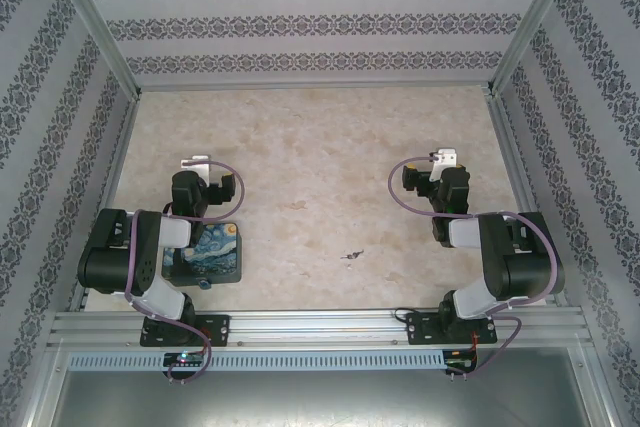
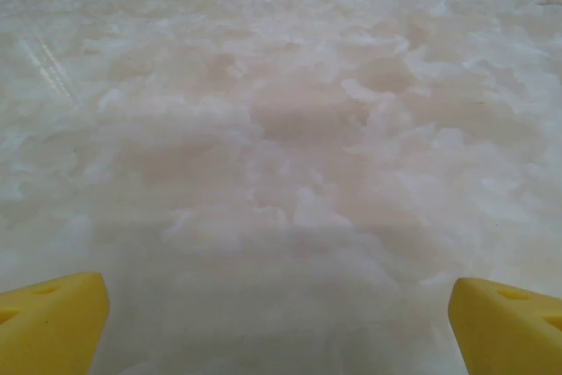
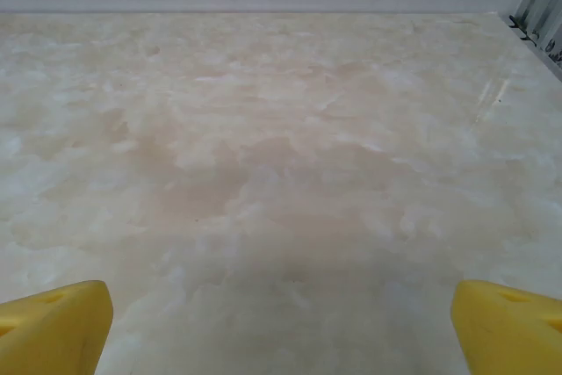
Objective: Unlock a padlock with a key
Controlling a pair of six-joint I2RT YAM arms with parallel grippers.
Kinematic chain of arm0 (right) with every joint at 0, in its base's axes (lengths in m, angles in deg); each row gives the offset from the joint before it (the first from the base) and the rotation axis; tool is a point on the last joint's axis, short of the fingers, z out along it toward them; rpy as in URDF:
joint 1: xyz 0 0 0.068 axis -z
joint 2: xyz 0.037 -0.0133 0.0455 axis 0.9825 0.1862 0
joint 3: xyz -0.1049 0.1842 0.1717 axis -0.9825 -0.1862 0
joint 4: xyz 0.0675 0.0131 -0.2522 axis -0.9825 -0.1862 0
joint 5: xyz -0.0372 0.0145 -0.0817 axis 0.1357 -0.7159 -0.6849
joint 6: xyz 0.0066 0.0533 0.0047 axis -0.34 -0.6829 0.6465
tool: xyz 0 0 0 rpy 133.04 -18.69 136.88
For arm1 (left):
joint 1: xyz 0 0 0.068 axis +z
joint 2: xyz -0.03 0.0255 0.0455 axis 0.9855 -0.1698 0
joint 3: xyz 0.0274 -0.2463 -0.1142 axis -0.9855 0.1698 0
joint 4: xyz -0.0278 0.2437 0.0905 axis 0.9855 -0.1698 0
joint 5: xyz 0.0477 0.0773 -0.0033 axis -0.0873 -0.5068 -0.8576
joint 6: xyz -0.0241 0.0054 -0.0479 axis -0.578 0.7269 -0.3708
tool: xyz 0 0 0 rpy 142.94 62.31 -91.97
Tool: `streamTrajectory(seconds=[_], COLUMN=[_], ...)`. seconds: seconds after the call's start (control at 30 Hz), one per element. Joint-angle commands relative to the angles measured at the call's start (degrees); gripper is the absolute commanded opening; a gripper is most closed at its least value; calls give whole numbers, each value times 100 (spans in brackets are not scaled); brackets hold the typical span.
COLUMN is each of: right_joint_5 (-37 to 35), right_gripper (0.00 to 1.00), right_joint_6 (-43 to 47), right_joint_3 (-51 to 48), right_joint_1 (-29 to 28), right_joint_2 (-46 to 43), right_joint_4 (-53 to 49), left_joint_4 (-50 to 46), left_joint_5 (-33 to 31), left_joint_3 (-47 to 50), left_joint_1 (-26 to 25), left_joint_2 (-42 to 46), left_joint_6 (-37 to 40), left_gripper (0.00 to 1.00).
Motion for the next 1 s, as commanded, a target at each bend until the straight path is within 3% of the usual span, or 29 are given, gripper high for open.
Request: streamTrajectory(seconds=[0.0, 0.97], right_joint_5=[77, 45], right_gripper=[98, 98], right_joint_6=[69, -22], right_joint_3=[28, 60], right_joint_1=[19, 81], right_joint_2=[-88, -82], right_joint_4=[166, 130], left_joint_4=[122, 108], left_joint_5=[68, 88], left_joint_3=[-110, -113], left_joint_1=[69, 69], left_joint_2=[34, 55], left_joint_6=[117, 119], left_gripper=[100, 100])
